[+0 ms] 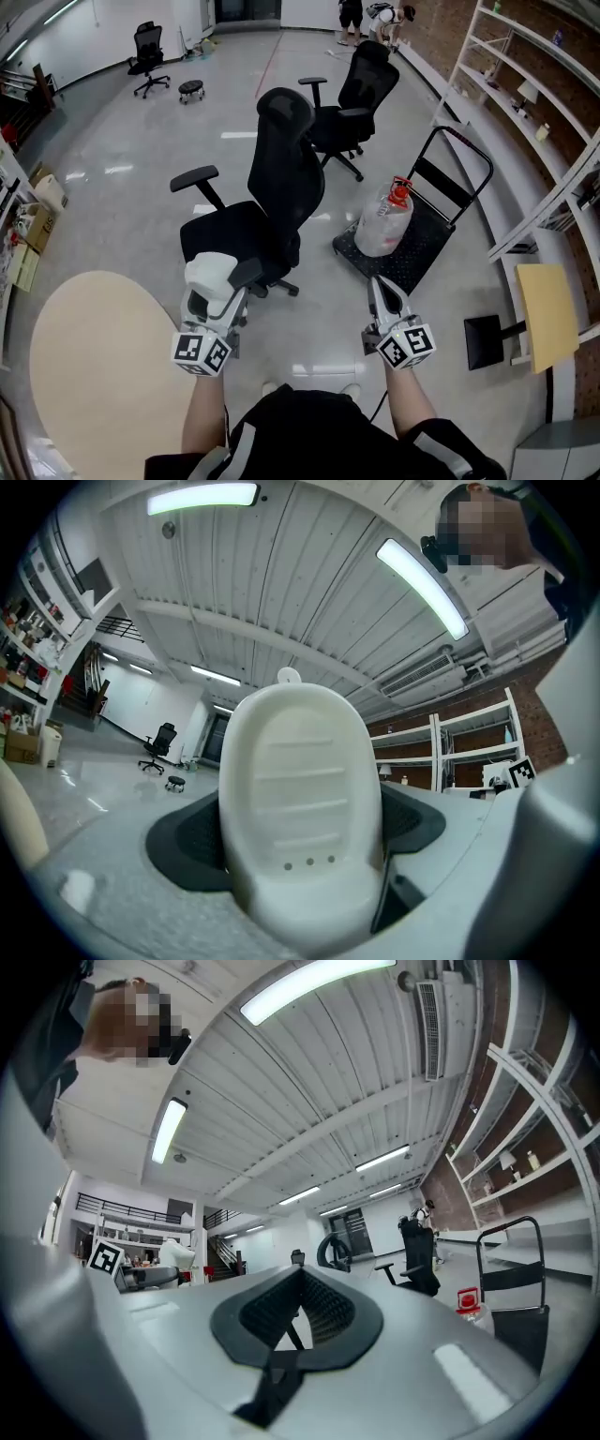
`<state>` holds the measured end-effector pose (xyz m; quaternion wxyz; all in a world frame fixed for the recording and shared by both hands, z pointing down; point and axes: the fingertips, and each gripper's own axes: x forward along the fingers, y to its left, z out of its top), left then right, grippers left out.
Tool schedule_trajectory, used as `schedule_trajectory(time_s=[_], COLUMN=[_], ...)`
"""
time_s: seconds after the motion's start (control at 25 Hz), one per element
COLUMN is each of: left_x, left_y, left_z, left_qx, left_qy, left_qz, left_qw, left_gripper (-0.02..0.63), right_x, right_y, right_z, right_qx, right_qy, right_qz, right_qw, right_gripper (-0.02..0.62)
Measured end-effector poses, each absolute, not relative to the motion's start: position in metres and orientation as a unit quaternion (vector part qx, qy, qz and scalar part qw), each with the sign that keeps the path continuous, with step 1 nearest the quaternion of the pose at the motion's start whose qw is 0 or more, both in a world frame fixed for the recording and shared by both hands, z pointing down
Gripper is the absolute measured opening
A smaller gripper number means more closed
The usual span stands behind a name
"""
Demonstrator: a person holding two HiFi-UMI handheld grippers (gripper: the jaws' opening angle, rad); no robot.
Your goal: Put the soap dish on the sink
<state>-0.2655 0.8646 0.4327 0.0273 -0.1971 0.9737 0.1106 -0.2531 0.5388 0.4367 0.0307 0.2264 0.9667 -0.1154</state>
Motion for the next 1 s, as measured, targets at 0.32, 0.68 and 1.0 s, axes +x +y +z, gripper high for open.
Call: schedule_trajectory(time_s=[0.32, 0.68, 1.0], left_x=[-0.273, -0.280, -0.279], left_y=[0.772, 0.643, 0.512], left_z=[0.423, 0.424, 0.427], left_qx=[-0.239, -0.308, -0.377], left_qy=[0.964, 0.946, 0.918], left_qz=[0.113, 0.099, 0.120], left_qw=[0.033, 0.022, 0.019], left_gripper=[0.459, 0.459, 0.459], right_x=[-0.230, -0.202, -0.156], right_y=[0.452, 0.328, 0.216], right_z=[0.444, 0.451, 0.444], right_qx=[0.184, 0.119, 0.050], right_qy=[0.974, 0.983, 0.989], right_qz=[-0.126, -0.133, -0.124], right_qw=[0.031, 0.050, 0.066], right_gripper=[0.006, 0.006, 0.006])
